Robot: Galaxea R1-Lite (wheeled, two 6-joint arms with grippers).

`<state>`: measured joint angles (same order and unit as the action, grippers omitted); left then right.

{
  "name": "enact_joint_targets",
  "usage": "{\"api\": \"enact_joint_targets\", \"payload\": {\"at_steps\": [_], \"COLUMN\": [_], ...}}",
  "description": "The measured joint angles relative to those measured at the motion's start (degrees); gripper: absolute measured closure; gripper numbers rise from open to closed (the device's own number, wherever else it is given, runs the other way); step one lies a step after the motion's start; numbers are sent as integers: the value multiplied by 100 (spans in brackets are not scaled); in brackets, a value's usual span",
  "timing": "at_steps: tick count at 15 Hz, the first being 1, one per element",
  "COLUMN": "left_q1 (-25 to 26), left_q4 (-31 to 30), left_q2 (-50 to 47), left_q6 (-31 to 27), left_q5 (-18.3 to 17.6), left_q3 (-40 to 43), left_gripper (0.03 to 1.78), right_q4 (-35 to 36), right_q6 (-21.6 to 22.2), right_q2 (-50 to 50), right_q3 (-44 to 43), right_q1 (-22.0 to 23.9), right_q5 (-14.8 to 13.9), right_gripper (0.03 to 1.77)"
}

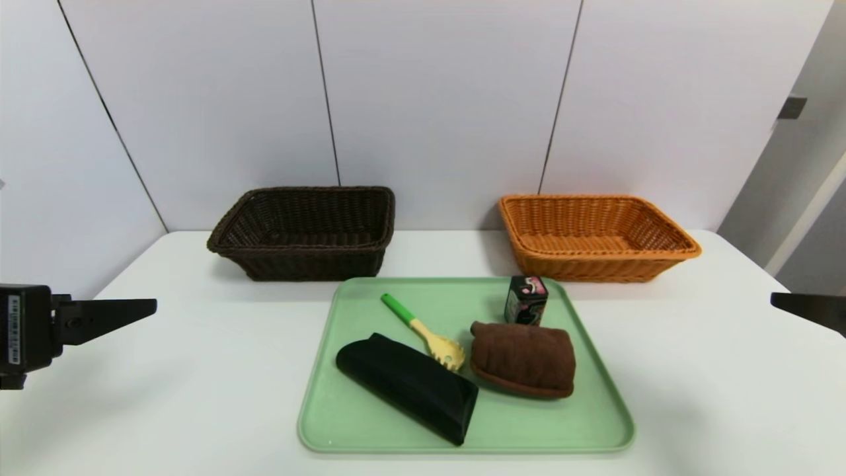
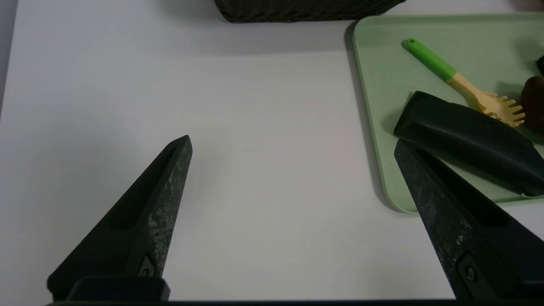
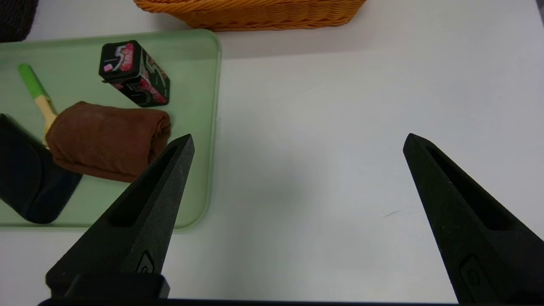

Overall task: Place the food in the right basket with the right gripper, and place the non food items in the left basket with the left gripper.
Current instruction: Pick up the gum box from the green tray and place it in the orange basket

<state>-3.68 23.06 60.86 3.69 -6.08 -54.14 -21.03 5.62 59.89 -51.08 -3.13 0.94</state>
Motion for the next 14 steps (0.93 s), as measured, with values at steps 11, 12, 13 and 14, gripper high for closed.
{"api": "enact_joint_targets", "payload": {"at_steps": [11, 12, 13, 14], "left_q1": [-1200, -1241, -1269, -1282], "left_q4": [-74, -69, -63, -59], "left_q2": [1158, 1178, 1186, 1182], "left_q6": [564, 562, 558, 551], "left_q5": [7, 7, 5, 0], "left_q3": [-529, -592, -623, -647], "left_gripper": [12, 12, 12, 12], "right_q4": [-1017, -1190, -1386, -1609], "right_q6": [898, 964, 1084, 1204], "right_q2": [2321, 2569, 2771, 2953], "right_q3": [-2127, -2383, -2634, -2871], "right_q1": [-2054, -2238, -2388, -2536], "right_q5": [-350, -496, -584, -617], "right_gripper": [10, 10, 10, 10]}}
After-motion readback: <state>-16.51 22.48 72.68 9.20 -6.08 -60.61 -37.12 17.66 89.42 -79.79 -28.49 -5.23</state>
